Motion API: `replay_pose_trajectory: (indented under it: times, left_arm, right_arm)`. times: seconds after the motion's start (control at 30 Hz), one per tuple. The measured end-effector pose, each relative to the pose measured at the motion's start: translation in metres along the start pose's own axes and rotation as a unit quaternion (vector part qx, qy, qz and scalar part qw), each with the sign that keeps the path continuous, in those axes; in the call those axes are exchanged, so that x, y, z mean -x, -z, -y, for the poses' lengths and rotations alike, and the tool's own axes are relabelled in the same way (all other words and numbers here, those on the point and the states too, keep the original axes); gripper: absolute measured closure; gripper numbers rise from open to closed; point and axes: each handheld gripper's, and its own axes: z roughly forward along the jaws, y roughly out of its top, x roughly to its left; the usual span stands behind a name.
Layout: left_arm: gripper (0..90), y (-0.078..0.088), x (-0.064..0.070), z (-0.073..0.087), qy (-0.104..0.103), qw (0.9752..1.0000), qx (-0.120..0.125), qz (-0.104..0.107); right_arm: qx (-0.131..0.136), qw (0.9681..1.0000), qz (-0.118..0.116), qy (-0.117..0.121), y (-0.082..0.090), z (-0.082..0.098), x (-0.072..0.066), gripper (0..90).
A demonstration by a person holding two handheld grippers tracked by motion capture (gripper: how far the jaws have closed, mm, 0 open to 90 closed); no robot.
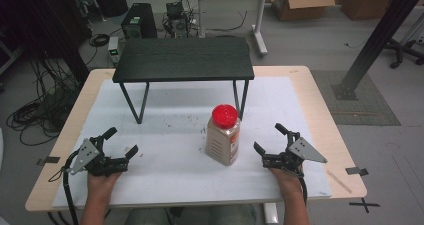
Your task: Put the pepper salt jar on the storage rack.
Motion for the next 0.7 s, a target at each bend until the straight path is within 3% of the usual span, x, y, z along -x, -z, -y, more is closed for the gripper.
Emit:
replay_pose_trajectory:
  times: [0.7]
  left_arm:
    - [0.3, -0.0004, 0.0001, -0.0003, -0.001, 1.0, -0.001, 0.0]
  right_arm:
    - [-0.013, 0.9997, -0.006, -0.022, -0.0022, -0.0037, 0.0032, 0.0]
